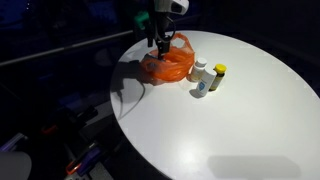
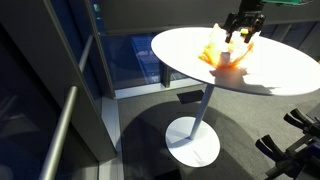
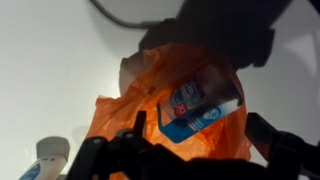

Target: Pick up the mentos container from the orange plastic bag and put it on the table

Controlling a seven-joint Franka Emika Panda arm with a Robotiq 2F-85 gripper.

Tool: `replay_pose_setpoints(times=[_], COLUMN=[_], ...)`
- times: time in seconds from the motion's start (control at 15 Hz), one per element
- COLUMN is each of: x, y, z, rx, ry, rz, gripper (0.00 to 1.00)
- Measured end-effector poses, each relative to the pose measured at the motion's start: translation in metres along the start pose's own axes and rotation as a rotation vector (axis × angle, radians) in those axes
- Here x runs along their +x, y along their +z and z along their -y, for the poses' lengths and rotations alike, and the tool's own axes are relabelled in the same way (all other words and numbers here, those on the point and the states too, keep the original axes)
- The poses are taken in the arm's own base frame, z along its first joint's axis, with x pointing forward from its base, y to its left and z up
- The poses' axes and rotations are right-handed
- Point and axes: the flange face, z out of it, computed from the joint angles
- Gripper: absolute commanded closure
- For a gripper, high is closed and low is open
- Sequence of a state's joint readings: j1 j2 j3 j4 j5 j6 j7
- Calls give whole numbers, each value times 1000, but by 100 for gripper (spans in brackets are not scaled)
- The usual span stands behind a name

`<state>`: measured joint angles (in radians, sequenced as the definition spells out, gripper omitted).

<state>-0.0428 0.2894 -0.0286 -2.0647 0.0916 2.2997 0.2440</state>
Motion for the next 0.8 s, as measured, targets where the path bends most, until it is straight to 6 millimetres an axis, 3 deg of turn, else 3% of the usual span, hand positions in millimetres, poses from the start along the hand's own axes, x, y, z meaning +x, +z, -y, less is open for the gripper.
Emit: replay_pose_setpoints(times=[0.8], x=[7], y=[39], z=[7], rx=[-6], ry=[-9], rz=[58], gripper=[0])
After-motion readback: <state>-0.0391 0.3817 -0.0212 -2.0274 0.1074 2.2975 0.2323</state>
